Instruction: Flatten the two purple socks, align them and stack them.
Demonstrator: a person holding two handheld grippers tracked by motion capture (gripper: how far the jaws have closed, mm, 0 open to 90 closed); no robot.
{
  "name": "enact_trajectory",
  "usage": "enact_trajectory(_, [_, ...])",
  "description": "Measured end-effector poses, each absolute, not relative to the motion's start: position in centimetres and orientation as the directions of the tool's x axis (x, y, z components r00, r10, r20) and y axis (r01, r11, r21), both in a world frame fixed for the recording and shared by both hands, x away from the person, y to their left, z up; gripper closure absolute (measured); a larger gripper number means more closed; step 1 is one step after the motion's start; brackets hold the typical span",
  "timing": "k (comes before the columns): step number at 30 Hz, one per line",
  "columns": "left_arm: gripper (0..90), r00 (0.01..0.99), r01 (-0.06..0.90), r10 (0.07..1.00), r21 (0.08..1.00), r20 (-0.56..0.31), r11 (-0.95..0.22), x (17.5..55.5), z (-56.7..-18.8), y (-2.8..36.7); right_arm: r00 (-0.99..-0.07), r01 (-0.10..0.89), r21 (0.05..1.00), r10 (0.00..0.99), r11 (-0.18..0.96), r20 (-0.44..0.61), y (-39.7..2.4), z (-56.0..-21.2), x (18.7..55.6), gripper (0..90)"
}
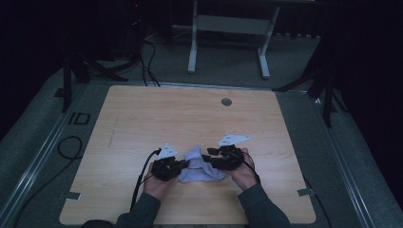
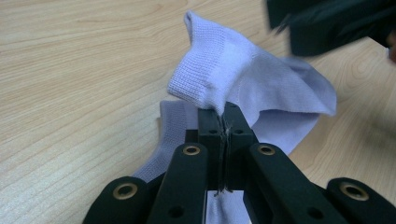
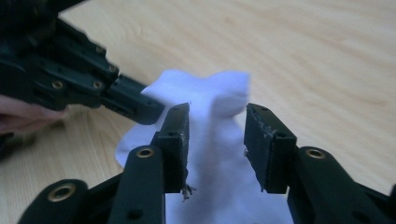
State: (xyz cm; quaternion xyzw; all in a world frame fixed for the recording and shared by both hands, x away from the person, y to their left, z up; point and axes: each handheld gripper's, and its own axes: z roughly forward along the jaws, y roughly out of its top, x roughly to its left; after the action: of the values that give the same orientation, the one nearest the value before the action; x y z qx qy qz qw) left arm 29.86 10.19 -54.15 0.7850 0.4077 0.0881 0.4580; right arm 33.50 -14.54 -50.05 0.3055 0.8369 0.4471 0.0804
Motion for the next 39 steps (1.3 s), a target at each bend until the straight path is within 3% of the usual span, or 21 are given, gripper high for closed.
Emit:
enact_trajectory(7, [88.4,0.650,0.556,0.726,0.792,-0.225,-0.252,29.8,-54.0,10.3,-0.754,0.446,0.763,0.656,0.467,0.039,-17.7,-50.1,32.7,77.5])
enact_trajectory(18, [88.3,0.646,0.559,0.729,0.790,-0.225,-0.252,29.7,-54.0,10.5,-0.755,0.513,0.660,0.655,0.548,0.043,-18.1,-55.0,33.6,83.2])
enact_trajectory(39, [88.0,0.606,0.623,0.749,0.745,-0.267,-0.238,29.0,-54.2,12.1,-0.717,0.557,0.688,0.687,0.464,0.118,-18.6,-55.6,33.6,83.8])
